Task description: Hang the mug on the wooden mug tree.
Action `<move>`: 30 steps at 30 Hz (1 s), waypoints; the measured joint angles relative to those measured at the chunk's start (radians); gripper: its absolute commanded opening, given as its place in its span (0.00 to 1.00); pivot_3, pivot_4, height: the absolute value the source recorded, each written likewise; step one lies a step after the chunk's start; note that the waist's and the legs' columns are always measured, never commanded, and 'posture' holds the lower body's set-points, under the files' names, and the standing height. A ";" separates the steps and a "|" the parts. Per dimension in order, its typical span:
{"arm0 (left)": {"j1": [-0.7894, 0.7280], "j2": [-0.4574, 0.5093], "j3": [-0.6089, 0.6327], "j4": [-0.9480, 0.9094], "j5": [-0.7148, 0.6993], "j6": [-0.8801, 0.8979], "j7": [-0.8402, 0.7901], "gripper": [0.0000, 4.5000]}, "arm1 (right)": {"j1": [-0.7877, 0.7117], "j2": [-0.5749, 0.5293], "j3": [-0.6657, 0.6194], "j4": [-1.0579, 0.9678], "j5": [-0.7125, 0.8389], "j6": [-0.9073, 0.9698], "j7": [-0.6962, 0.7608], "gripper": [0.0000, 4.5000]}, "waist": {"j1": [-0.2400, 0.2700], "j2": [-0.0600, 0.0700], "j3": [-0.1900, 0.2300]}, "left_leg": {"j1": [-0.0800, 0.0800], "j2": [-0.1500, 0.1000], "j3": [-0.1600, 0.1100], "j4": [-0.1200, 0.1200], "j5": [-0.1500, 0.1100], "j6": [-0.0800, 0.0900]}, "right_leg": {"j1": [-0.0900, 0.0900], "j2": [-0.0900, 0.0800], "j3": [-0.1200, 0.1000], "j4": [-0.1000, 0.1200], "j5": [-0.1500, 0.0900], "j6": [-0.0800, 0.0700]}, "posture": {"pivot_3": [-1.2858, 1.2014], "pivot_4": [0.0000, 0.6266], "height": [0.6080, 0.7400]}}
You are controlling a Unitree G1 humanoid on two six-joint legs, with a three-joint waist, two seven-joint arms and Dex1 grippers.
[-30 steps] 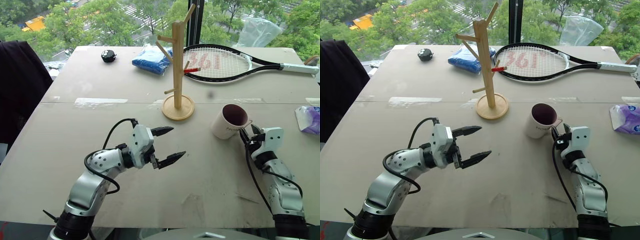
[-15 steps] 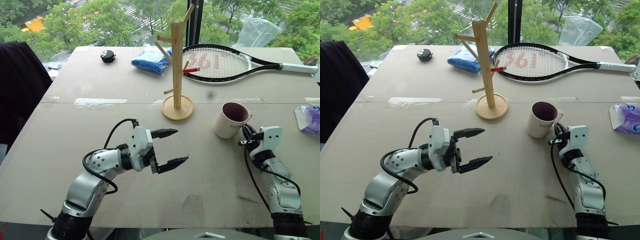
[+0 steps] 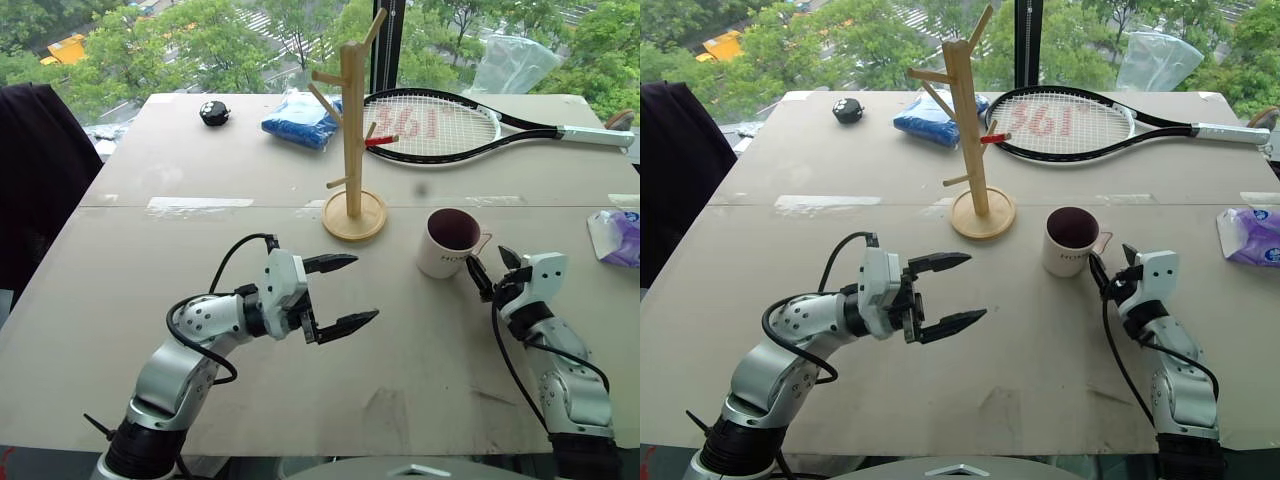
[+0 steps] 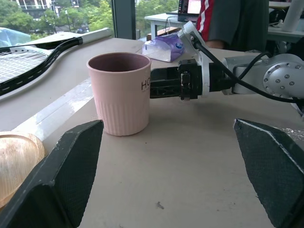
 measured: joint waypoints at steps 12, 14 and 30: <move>-0.060 -0.026 -0.077 -0.017 -0.026 0.043 -0.010 1.00 | -0.109 -0.040 -0.013 0.159 0.020 -0.006 0.062 0.99 | 0.000 -0.001 0.000 | 0.001 0.000 0.000 0.000 0.000 0.000 | 0.000 0.002 0.003 0.000 0.000 0.000 | 0.52 0.24 1.00; -0.063 -0.029 -0.081 -0.017 -0.025 0.043 -0.009 1.00 | -0.124 -0.034 -0.013 0.182 0.022 -0.011 0.069 0.99 | 0.000 -0.001 0.000 | 0.001 0.000 0.000 0.000 0.000 0.000 | 0.000 0.002 0.004 0.000 0.000 0.000 | 0.52 0.24 1.00; -0.062 -0.038 -0.087 0.013 0.033 0.019 0.014 1.00 | -0.152 0.005 0.003 0.221 0.037 -0.046 0.110 0.02 | 0.000 -0.001 0.000 | 0.002 0.000 0.000 0.000 0.000 0.000 | 0.000 0.002 0.005 0.000 0.000 0.000 | 0.52 0.24 1.00</move>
